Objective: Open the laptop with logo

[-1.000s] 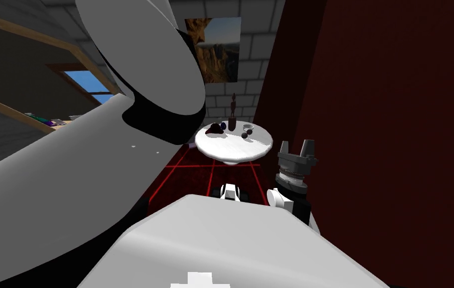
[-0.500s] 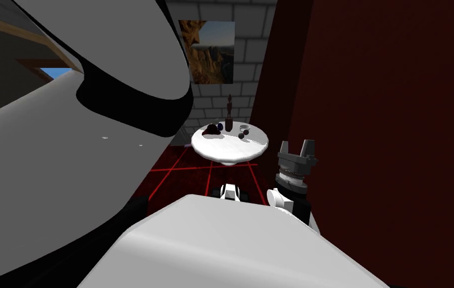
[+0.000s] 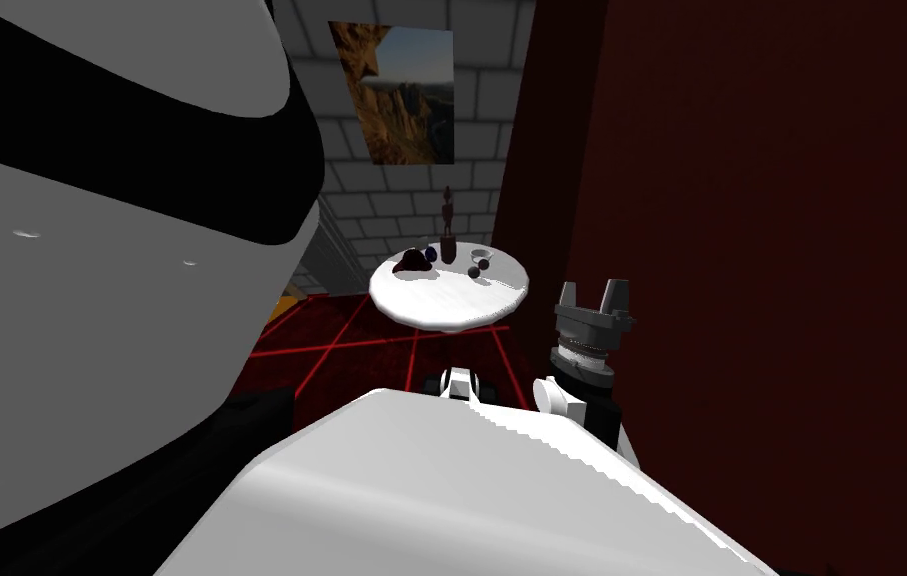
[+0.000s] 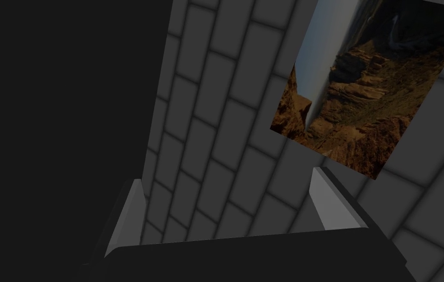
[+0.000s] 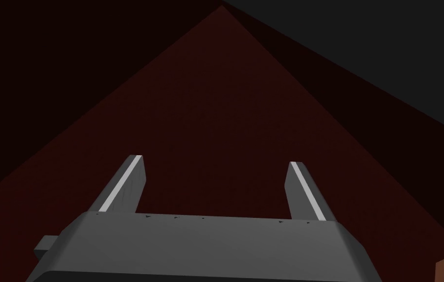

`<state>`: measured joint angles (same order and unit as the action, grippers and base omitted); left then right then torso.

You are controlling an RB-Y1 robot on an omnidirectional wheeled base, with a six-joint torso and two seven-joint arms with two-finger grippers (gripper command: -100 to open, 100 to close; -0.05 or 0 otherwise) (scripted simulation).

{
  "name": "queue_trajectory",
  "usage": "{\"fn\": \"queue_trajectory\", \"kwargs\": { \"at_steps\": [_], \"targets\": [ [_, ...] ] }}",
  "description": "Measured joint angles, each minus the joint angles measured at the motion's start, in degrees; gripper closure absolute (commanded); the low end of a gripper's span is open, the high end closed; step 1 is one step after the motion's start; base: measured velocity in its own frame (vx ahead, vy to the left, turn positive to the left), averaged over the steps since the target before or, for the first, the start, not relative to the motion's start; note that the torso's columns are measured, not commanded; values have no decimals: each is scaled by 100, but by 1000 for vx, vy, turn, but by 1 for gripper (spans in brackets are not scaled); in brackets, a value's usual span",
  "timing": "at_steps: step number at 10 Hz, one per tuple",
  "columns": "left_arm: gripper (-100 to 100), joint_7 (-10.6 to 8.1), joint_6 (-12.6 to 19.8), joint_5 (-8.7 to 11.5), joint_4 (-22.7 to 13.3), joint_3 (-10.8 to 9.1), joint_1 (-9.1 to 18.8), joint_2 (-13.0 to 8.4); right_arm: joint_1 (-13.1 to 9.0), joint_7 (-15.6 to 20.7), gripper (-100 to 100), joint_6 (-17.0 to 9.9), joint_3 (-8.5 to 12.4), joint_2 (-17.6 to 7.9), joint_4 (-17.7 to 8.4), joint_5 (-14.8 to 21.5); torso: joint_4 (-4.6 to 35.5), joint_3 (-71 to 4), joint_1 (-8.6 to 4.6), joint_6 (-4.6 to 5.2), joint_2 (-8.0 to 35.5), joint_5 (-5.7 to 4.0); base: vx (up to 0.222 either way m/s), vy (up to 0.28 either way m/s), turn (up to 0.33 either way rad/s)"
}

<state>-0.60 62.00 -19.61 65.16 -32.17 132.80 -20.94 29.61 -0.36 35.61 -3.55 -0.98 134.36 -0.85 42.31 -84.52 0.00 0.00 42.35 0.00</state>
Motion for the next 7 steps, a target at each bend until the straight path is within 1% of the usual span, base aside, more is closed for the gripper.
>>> {"fn": "queue_trajectory", "kwargs": {
  "at_steps": [1,2,7],
  "targets": [
    [-100,41,77,54,-120,28,119,-178,0,0,0,0,0,0,0,0,-3,-6,-4,0,-8,-1,27,-22,-13],
    [0,51,87,61,-136,30,131,-198,0,0,0,0,0,0,0,0,-4,-5,3,0,-5,0,0,0,0],
    [0,50,86,61,-135,30,129,-195,0,0,0,0,0,0,0,0,-3,-5,0,0,-7,0,0,0,0]
  ]
}}
